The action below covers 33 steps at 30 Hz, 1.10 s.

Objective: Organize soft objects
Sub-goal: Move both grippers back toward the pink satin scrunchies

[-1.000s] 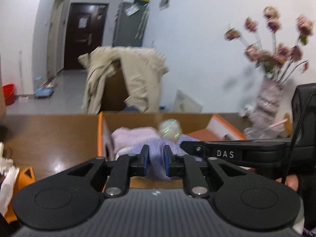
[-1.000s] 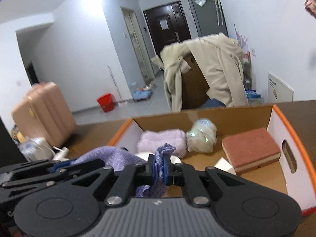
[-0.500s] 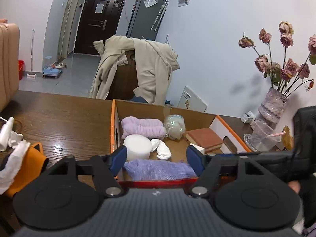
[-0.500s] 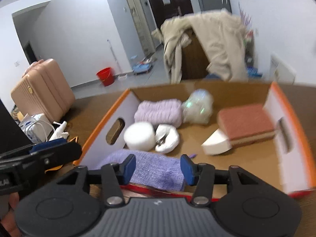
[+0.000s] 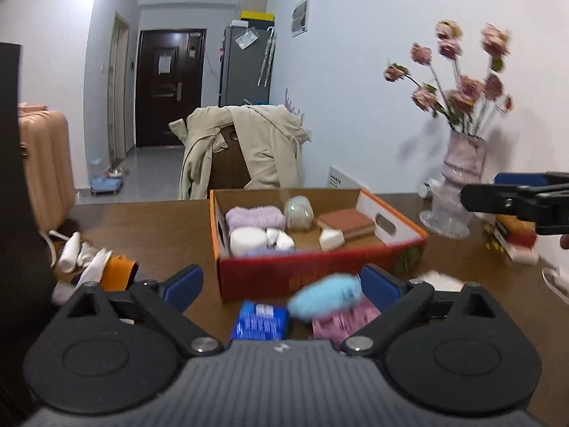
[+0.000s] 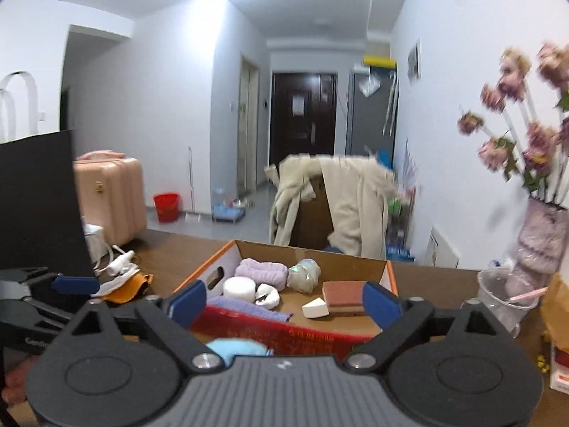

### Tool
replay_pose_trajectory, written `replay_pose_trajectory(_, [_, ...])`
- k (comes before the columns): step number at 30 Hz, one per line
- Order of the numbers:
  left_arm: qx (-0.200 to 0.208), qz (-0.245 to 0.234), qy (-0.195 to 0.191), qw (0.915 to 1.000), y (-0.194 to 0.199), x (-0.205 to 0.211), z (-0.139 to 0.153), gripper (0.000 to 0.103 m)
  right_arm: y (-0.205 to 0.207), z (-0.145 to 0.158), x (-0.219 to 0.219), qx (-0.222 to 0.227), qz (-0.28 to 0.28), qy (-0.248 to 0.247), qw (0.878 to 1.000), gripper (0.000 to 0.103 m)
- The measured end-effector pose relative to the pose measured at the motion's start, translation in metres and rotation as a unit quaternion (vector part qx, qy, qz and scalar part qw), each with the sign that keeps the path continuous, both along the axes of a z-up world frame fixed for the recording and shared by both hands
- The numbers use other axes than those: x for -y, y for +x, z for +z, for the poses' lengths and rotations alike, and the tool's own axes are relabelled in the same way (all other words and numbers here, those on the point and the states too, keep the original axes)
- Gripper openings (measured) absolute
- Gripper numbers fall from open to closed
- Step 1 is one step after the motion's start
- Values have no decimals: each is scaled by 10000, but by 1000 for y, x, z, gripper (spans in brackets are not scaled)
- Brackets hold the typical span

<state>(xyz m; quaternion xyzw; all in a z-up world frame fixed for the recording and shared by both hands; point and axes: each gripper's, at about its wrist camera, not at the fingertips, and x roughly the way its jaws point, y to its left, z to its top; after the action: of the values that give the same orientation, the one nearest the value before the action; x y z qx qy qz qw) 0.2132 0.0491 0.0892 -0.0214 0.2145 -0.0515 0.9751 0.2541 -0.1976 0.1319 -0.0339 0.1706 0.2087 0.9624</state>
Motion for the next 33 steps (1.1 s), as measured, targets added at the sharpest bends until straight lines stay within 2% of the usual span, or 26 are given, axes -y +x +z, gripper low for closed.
replay_pose_trajectory(7, [301,54,284,9991,-100,23,-20,103,-98,-46,9,-248,-118,-143,9995,98])
replay_pose_trajectory(11, [30,-223,221,9995,-131,32,-36,103,-132,-76,11,-862,-165,67,9961,98])
replay_pose_trajectory(13, [-37,-313,196,9993,-137,35,-42,103,-144,-86,12,-1005,-67,23,9949,98])
replay_pose_trajectory(19, [-157,-307,162,9993,-126,33,-47,103,-152,-87,13,-1002,-355,-26,9943,98])
replay_pose_trajectory(26, [-252,-180,93,9995,-107,22,-52,103,-134,-89,16,-1056,-513,108,9930,98])
replay_pose_trajectory(31, [-398,-226,-85,9989,-65,16,-50,103,-108,-93,7,-1070,-482,80,9931,95])
replay_pose_trajectory(33, [-478,-190,-10,9987,-46,18,-50,103,-95,-93,3,-1077,-439,103,9932,93])
